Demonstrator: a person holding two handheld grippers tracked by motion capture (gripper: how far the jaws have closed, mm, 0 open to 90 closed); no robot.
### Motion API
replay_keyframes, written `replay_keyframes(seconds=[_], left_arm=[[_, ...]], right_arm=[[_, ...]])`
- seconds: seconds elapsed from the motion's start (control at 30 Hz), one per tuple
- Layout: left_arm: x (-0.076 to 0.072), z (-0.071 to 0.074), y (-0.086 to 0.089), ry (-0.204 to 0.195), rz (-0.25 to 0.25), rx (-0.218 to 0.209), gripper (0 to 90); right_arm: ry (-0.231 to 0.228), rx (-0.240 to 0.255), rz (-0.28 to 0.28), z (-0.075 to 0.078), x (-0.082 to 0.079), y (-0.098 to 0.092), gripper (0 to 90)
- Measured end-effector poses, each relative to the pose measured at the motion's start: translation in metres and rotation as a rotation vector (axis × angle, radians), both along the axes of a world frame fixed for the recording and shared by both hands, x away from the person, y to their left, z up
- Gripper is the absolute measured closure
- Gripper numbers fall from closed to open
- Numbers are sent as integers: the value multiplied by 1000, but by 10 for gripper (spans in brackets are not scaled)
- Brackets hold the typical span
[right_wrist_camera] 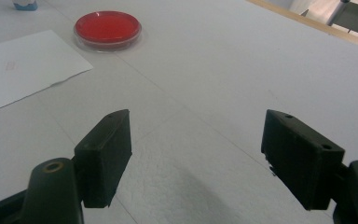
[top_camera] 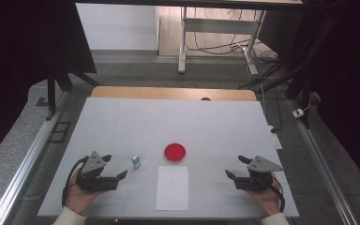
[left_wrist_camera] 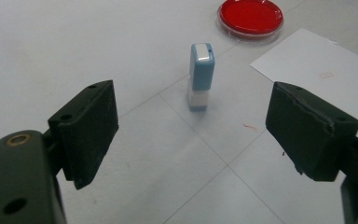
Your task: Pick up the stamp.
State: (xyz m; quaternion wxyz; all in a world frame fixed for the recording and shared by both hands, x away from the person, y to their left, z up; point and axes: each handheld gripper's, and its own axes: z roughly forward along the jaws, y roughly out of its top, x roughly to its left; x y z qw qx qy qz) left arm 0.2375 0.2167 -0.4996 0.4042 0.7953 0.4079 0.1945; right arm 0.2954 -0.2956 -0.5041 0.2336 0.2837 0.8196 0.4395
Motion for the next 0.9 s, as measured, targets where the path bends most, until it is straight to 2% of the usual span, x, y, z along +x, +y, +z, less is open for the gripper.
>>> replay_keyframes(seconds=[0.47, 0.6, 0.9], left_arm=[[15, 9, -16, 0, -29, 22, 188], [19, 10, -23, 1, -32, 45, 192], [32, 8, -32, 27, -34, 63, 197]], right_arm=[[5, -9, 4, -2, 1, 4, 240], [7, -13, 6, -2, 1, 5, 240], [11, -15, 5, -2, 1, 6, 240]])
